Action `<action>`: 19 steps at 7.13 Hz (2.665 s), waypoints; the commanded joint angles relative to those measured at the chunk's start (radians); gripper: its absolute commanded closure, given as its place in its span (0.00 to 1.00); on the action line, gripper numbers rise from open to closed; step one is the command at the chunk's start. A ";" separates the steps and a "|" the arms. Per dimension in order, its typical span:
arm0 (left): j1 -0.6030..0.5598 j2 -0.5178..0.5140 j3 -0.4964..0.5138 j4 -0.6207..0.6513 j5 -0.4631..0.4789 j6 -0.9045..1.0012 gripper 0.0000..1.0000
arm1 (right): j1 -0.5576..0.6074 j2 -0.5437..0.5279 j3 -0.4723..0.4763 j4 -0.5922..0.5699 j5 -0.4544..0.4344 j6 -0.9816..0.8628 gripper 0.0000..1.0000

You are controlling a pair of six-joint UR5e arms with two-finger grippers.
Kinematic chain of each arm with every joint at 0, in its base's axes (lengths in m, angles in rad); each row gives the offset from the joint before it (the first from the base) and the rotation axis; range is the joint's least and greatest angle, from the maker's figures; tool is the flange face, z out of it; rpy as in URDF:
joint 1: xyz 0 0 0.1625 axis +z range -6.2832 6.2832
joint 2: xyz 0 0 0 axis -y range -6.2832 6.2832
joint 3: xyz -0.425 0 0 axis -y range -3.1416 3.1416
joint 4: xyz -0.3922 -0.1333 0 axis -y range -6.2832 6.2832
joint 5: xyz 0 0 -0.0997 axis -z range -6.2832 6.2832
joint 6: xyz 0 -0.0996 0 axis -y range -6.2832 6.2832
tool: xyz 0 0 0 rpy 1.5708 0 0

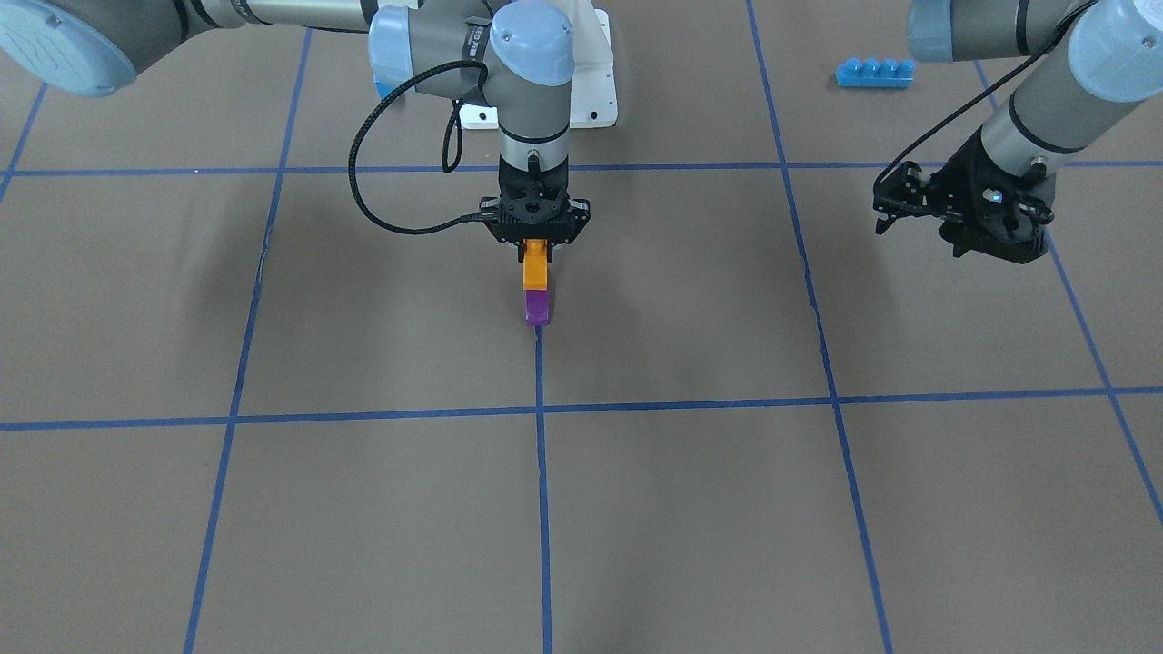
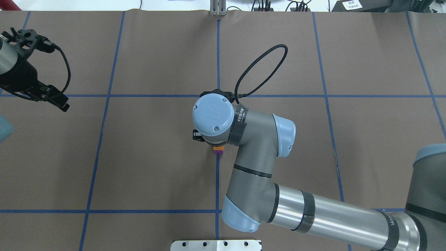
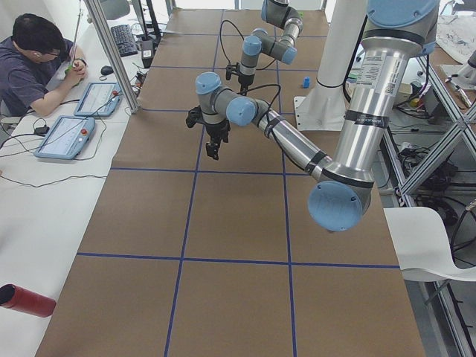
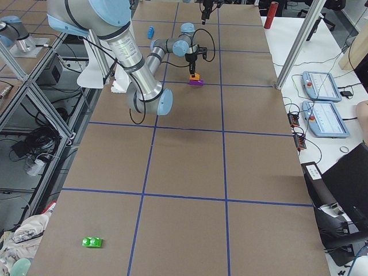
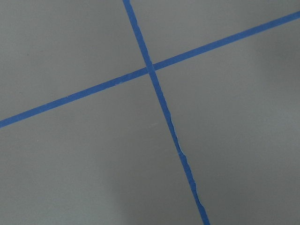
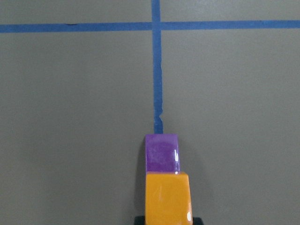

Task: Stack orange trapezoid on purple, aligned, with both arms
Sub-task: 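Lower the orange trapezoid onto the purple block and align it, then open the right gripper and raise it away from the stack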

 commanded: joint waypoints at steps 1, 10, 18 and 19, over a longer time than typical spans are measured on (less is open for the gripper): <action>0.000 0.000 0.007 -0.002 -0.001 0.002 0.00 | -0.017 -0.002 -0.005 0.000 -0.028 0.000 1.00; 0.000 0.000 0.004 -0.003 -0.001 0.000 0.00 | -0.025 -0.001 -0.024 0.009 -0.037 -0.005 0.01; -0.229 0.093 0.076 0.003 0.002 0.353 0.00 | 0.554 -0.389 0.272 -0.138 0.400 -0.696 0.00; -0.323 0.113 0.132 0.002 0.000 0.485 0.00 | 0.666 -0.477 0.268 -0.140 0.428 -0.908 0.00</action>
